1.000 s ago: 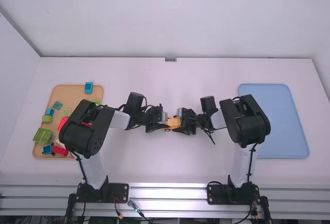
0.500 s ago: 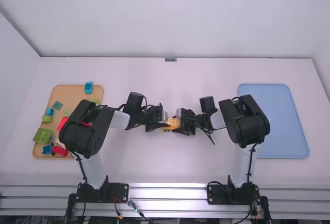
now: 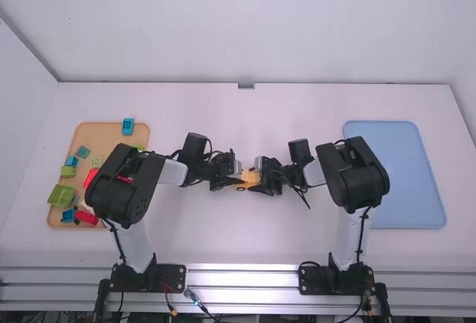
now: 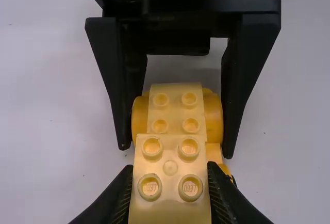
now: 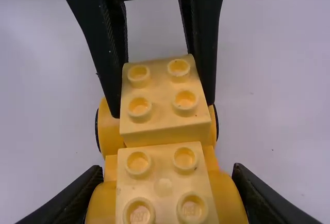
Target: Assemble lego blocks to make yellow taxi
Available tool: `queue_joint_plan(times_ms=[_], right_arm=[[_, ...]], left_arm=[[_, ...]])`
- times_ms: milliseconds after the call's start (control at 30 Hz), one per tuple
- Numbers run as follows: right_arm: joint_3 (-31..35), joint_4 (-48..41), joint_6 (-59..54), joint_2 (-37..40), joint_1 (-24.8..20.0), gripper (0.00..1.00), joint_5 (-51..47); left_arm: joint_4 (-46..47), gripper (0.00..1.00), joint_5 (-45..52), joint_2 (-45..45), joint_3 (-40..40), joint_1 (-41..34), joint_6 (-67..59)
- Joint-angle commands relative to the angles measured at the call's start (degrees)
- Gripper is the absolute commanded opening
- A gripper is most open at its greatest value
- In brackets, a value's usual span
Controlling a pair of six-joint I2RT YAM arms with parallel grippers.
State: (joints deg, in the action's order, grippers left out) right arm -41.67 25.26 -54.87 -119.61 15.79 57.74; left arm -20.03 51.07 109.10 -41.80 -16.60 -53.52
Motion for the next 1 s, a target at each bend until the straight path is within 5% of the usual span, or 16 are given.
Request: queue_joint_plan(times_ms=[0, 233, 600, 733, 967], right_arm=[[-0.42, -0.39, 1.01, -0.74, -0.44, 0.54, -0.74], [-0.42, -0.42, 1.01, -0.76, -0.46, 0.54, -0.74], [-0.37, -0.42, 1.01, -0.76, -0.42, 0.54, -0.81], [-0.39, -0.42, 1.01, -0.76, -0.44, 0.54, -0.74], [-0.37, -0.42, 1.01, -0.76, -0.44, 0.55, -0.74]], left_arm=[[1.36, 0.12, 2.47, 1.2, 0.07, -0.39, 0.2], [2.67, 0.08, 2.03, 0.61, -0.9, -0.02, 0.2], [20.52, 0.09, 0.04, 0.61, -8.04, -0.66, -6.54], [19.76, 0.02, -1.25, 0.61, -8.02, -0.72, -6.36], [15.19, 0.05, -1.07, 0.61, -7.13, -0.68, -6.29]])
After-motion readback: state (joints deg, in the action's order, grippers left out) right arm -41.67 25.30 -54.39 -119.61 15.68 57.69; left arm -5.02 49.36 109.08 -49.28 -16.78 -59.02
